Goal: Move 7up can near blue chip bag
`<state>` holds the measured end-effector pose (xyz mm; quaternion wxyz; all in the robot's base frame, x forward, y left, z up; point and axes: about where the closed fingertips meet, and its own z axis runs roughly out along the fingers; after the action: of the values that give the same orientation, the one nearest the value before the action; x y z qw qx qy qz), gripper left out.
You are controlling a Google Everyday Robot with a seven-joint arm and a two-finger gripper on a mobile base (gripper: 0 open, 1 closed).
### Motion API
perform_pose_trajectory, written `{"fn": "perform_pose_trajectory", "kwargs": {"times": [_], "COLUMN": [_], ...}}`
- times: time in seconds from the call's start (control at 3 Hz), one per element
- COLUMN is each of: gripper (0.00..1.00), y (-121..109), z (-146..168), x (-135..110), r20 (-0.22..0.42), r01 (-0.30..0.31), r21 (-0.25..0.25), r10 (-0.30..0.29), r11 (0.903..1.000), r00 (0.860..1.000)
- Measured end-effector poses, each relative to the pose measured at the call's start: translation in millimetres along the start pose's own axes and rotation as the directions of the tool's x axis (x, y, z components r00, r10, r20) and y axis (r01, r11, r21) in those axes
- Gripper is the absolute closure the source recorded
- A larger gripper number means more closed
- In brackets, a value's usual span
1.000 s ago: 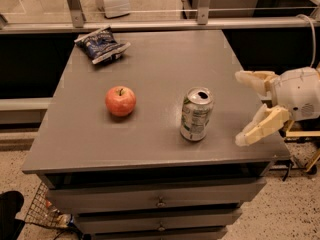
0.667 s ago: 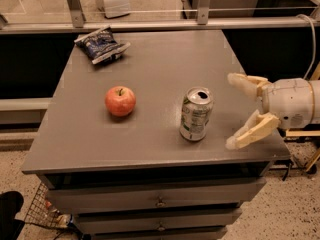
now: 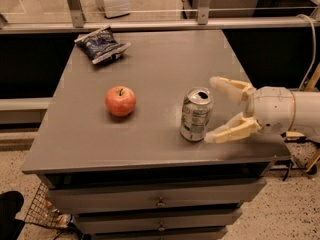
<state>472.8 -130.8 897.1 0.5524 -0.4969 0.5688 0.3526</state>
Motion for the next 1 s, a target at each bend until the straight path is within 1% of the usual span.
{"fn": "perform_pose_trajectory", "kwargs": {"times": [0.33, 1.0], "gripper": [0.42, 0.87], "y": [-1.0, 0.4], "z": [10.2, 13.4], "x": [-6.2, -7.7], "r20": [0.013, 0.014], "r01": [0.024, 0.025], "r21": [-0.026, -0.032], "r10": [-0.024, -0.025], "r11": [0.9994, 0.9992], "r00": [1.000, 1.000]}}
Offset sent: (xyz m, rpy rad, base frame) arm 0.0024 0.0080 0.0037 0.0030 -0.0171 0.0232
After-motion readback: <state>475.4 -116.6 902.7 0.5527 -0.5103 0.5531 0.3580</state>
